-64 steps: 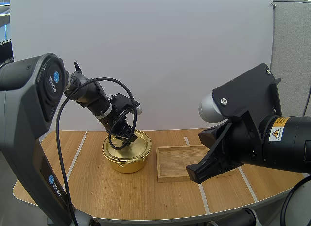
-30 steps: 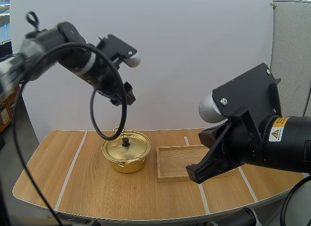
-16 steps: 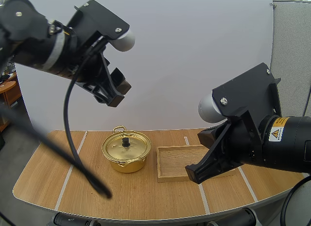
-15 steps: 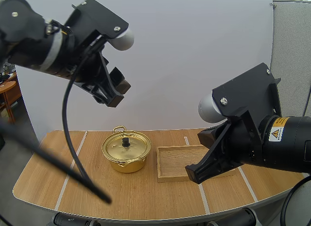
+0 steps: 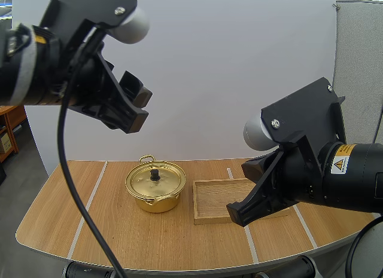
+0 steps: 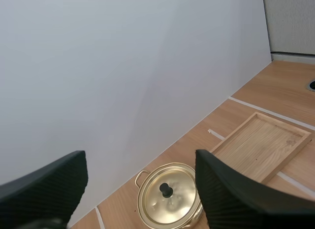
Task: Open the pot, put the pineapple inside, and close it
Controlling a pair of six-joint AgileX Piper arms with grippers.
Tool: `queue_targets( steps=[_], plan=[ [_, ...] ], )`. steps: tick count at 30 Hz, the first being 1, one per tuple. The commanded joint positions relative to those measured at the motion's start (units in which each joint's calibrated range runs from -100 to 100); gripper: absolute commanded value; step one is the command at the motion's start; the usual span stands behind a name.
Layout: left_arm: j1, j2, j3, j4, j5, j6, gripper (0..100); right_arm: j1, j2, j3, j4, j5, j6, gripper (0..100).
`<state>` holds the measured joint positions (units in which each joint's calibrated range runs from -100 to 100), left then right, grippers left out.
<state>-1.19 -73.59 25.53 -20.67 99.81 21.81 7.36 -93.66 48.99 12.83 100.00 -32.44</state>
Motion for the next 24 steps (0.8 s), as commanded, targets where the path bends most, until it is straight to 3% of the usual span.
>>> queue_targets(
  steps=[1,2,4,6,9,10,15,24],
  plan=[
    [-0.01,-3.8,3.5,-0.1,0.2,-2.1,100,-0.2,-0.5,0.2,0.4,0.0,0.0,0],
    [-0.01,-4.9,5.4,-0.1,0.2,-2.2,95,-0.2,-0.5,0.2,0.4,0.0,0.0,0],
    [-0.01,-8.2,9.4,-0.1,0.2,-2.2,70,-0.4,-0.7,0.2,0.4,0.0,0.0,0],
    [-0.01,-10.5,12.4,-0.1,0.2,-2.2,53,-0.8,-0.7,0.2,0.4,0.0,0.0,0],
    [-0.01,-15.5,18.2,-0.1,0.2,-2.2,6,-1.8,-0.7,0.2,0.8,0.0,0.0,0],
    [-0.01,-16.8,19.6,-0.1,0.2,-2.2,0,-2.0,-0.7,0.2,0.9,0.0,0.0,0],
    [-0.01,-21.7,25.6,0.0,-0.1,-3.0,0,-2.7,-1.2,0.2,1.0,0.0,0.0,0],
    [-0.01,-26.4,34.5,1.1,-11.2,-10.7,0,-4.5,-6.3,0.2,1.0,0.0,1.3,0]
  ],
)
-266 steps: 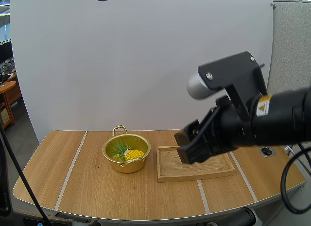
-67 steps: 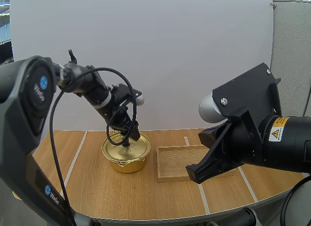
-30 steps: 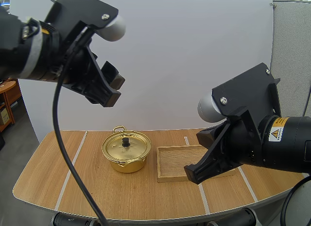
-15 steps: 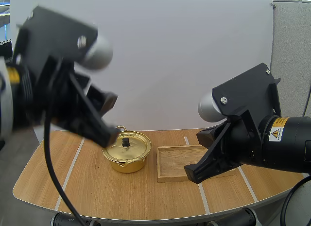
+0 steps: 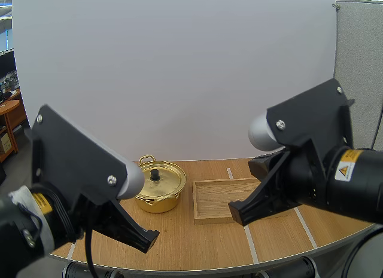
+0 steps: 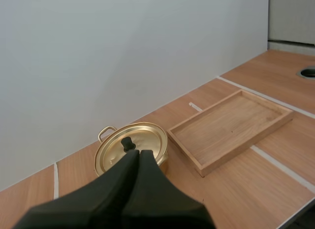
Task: Open the pot, put the pineapple inside, and close it
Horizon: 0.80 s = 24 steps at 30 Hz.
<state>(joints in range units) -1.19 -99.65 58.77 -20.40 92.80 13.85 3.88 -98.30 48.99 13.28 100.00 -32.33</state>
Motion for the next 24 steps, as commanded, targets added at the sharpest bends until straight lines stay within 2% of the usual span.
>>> queue_targets(
  steps=[1,5,11,14,16,22,24],
  plan=[
    [-0.01,-0.3,1.3,1.7,-4.6,-4.2,0,-1.4,-1.7,0.2,0.6,0.0,1.4,0],
    [-0.01,-0.3,1.3,8.0,-11.7,-12.7,0,-2.3,-1.7,0.2,0.4,0.0,3.4,0],
    [-0.01,-0.3,1.3,24.6,-22.5,-32.3,0,-2.5,-1.7,0.2,-0.1,-14.4,5.2,0],
    [-0.01,-0.3,1.3,32.0,-25.8,-38.8,0,-2.5,-1.7,2.7,-0.1,-23.0,5.2,0],
    [-0.01,-0.3,1.3,33.2,-28.8,-39.4,0,-2.5,-1.7,5.9,-0.1,-27.5,5.2,0],
    [-0.01,-0.3,1.3,33.2,-35.0,-34.5,0,-2.5,-1.7,15.5,-2.2,-41.4,5.1,0],
    [-0.01,-0.3,1.3,33.2,-39.8,-32.6,0,-2.5,-1.7,20.2,-3.9,-51.1,4.7,0]
  ],
)
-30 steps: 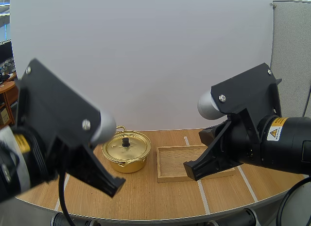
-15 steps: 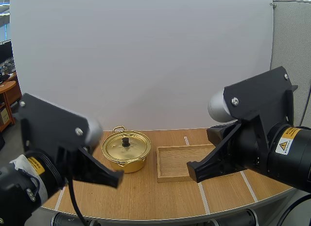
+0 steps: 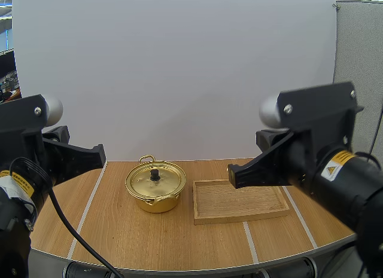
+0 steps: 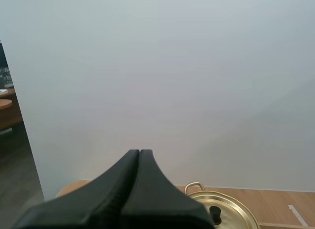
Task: Open the pot, put the pineapple inside, and close it
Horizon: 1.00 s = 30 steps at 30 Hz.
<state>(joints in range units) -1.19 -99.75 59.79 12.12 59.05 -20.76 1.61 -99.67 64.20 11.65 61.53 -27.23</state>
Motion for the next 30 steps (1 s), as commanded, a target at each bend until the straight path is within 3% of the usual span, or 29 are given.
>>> queue_targets(
  steps=[1,5,11,18,30],
  plan=[
    [-0.01,-0.3,0.2,0.7,-7.2,2.0,0,-0.2,-0.3,6.9,-3.3,-16.6,-0.4,0],
    [-0.01,-0.3,2.8,0.4,-12.1,1.9,0,-0.2,-0.3,13.2,-5.6,-26.9,-0.4,0],
    [-0.01,-0.3,16.9,0.4,-25.8,1.9,0,-0.2,-0.3,20.1,-5.0,-39.7,-0.4,0],
    [-0.01,-0.3,30.5,0.4,-47.4,1.9,0,-0.2,-0.3,27.3,-4.7,-45.9,-0.4,0],
    [-0.01,-0.3,38.3,0.4,-47.4,1.2,0,-0.2,-0.3,35.1,-4.7,-46.3,-0.4,0]
  ],
)
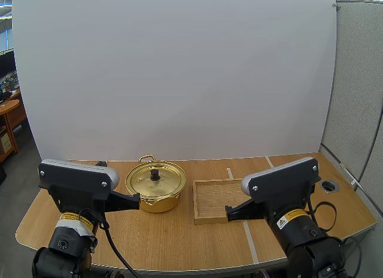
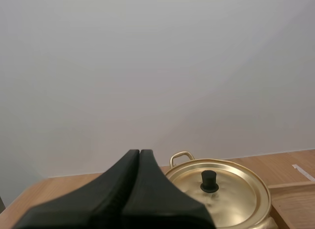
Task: Open the pot, put the pineapple inside, and close it
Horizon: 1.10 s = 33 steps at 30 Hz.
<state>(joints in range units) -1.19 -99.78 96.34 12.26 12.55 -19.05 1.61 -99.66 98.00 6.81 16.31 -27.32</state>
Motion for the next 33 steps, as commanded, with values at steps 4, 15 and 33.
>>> queue_targets(
  steps=[4,15,33],
  plan=[
    [-0.01,-0.2,3.7,0.3,-1.1,-1.4,0,-0.2,-0.3,2.0,0.2,-1.1,-0.3,0],
    [0.15,-0.2,3.7,-0.2,16.0,-5.1,0,-0.3,-0.3,2.0,1.8,15.5,0.2,0],
    [0.55,-0.2,3.7,-0.8,16.2,-4.3,0,-1.1,-0.3,2.0,1.6,15.5,0.2,0]
  ],
)
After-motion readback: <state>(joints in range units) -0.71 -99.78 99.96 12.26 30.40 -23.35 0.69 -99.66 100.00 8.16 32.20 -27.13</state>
